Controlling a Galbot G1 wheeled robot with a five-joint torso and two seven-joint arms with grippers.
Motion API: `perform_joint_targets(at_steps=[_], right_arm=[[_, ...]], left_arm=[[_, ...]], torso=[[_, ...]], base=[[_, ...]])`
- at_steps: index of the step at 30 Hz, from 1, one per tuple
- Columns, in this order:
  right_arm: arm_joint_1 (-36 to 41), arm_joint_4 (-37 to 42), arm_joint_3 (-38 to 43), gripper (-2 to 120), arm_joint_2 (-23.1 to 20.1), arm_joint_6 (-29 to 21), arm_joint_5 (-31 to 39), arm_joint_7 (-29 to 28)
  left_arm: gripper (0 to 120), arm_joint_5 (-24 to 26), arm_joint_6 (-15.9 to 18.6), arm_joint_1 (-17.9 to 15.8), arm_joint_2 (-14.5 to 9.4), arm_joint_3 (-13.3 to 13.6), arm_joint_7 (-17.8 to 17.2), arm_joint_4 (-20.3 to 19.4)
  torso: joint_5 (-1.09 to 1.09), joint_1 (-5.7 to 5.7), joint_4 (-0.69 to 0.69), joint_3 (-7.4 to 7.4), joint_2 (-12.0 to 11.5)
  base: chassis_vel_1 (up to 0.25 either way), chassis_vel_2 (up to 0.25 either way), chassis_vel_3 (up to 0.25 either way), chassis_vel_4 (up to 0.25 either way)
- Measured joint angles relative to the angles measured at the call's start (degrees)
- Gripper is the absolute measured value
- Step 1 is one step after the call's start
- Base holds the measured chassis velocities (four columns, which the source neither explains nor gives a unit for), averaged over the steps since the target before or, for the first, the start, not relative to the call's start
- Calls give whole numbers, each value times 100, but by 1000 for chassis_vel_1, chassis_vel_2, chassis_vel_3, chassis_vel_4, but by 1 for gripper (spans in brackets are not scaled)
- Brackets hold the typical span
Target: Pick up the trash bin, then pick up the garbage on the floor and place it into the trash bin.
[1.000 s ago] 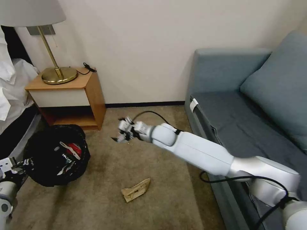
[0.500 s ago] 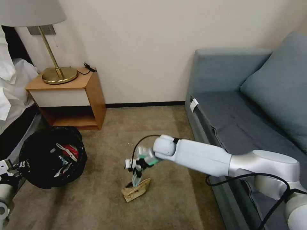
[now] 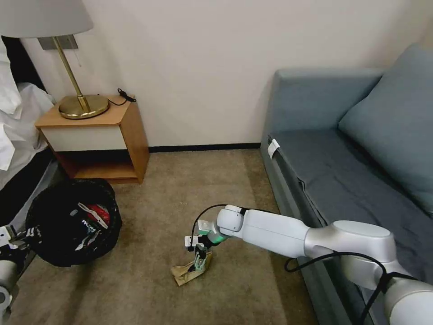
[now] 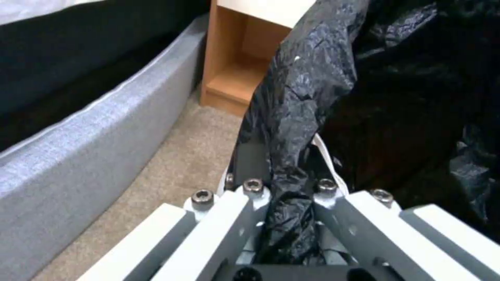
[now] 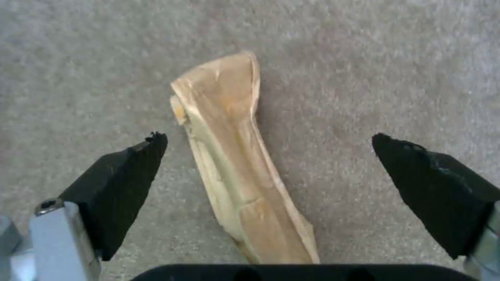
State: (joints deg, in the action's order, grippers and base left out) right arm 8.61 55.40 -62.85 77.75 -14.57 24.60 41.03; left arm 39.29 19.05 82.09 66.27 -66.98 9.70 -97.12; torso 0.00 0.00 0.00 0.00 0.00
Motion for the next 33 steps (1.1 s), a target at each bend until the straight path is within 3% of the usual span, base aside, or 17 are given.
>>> perform_joint_targets(at_steps=[21,25,33], right_arm=[[438,-908,27,100,484,246,-548,-58],[480,-1167,94,91,602,306,-706,-91],[577,-1172,95,58,554,313,-795,-171]], left_arm=[[1,29,-50,-12,2,-70,28,176],[1,26,-54,-30,0,-62,29,191],[1,48,-64,-46,-3,-55,43,257]], torso=[[-1,0,0,0,0],[0,0,0,0,0],[0,0,0,0,0]], base=[[0,0,0,0],[0,0,0,0],[0,0,0,0]])
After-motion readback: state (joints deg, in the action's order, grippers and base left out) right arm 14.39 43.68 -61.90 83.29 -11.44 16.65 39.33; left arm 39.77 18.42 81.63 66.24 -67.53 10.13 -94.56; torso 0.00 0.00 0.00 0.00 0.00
